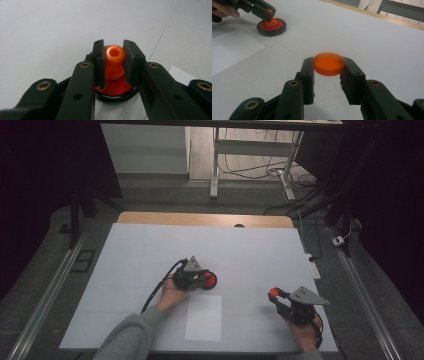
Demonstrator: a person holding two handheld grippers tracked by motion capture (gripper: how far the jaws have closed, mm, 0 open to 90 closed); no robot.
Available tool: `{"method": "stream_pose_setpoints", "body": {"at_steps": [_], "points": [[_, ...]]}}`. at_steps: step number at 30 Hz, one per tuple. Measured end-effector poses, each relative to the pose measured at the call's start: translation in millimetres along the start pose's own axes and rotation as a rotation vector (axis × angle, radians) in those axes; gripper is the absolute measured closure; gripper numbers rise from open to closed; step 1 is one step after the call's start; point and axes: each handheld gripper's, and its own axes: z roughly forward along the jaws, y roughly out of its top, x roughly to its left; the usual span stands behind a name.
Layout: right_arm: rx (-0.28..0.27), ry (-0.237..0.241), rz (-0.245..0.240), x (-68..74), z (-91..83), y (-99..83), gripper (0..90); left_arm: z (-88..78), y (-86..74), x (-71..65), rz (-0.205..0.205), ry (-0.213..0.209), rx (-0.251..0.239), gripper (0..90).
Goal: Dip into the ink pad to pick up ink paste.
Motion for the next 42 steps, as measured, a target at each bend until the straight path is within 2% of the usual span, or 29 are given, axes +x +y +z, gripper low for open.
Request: {"method": "stream_pose_setpoints", "body": {"at_steps": [7, 35, 36, 39, 42], "points": [[0.001, -0.002, 0.0, 0.4, -0.2, -0.2, 64.6, 0.3, -3.7, -1.8, 0.001, 0.013, -0.023, 72.9], [0.0, 0.002, -0.001, 0.0, 0.1, -0.1, 64.6, -0.2, -3.6, -4.5, 0.016, 0.03, -0.031, 72.7], [-0.003, 0.004, 0.001, 0.0, 0.5, -0.2, 64.6, -1.0, -3.1, -4.5, 0.017, 0.028, -0.037, 72.6], [-0.003, 0.006, 0.001, -0.4, 1.0, -0.2, 64.6, -9.0, 1.8, -4.5, 0.008, 0.025, -0.105, 72.6], [-0.001, 0.003, 0.004, -1.1, 0.6, -0.5, 64.6, -17.0, 7.1, -4.9, 0.013, 0.018, -0.134, 72.6]]}}
